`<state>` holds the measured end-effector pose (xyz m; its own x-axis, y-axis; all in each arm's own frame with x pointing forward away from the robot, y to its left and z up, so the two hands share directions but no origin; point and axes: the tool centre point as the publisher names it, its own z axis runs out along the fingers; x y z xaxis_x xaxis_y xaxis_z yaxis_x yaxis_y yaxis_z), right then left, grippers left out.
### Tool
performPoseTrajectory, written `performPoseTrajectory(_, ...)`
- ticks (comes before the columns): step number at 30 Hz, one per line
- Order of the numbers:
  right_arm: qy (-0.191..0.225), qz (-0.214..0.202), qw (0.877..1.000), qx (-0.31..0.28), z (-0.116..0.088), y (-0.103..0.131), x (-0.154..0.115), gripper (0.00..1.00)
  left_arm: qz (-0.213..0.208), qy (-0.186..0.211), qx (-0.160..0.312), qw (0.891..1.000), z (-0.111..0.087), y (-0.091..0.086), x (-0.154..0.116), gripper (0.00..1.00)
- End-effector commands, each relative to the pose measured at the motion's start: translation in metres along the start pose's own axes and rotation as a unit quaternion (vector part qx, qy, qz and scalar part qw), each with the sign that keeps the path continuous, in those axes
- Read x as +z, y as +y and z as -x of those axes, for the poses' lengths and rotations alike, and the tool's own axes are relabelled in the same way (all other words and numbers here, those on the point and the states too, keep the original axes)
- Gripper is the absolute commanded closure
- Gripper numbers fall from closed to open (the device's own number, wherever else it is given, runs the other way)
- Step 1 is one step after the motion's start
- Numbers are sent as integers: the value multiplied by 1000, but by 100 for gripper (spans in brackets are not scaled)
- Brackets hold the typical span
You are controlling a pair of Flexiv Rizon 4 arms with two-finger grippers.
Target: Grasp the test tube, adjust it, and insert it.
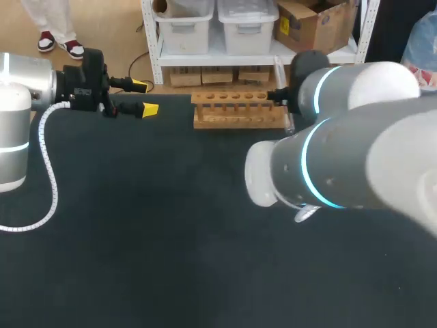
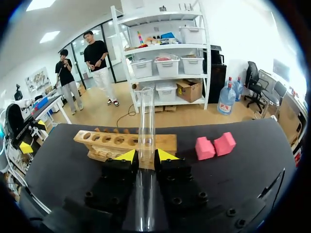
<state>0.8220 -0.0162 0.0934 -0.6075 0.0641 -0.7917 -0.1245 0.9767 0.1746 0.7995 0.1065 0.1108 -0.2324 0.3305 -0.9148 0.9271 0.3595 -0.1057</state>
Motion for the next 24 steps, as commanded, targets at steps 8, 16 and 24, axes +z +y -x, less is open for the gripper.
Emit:
performPoseTrajectory(8, 13, -71, 997, 25, -12, 34, 22, 100, 2, -3, 1, 1000, -2, -1, 0, 0)
performPoseTrajectory(16, 19, -86, 995, 43, -21, 46, 20, 100, 2, -3, 1, 1000, -2, -1, 0, 0)
performPoseTrajectory(24, 23, -91, 994, 50, -28, 52, 15, 100, 2, -3, 1, 1000, -2, -1, 0, 0)
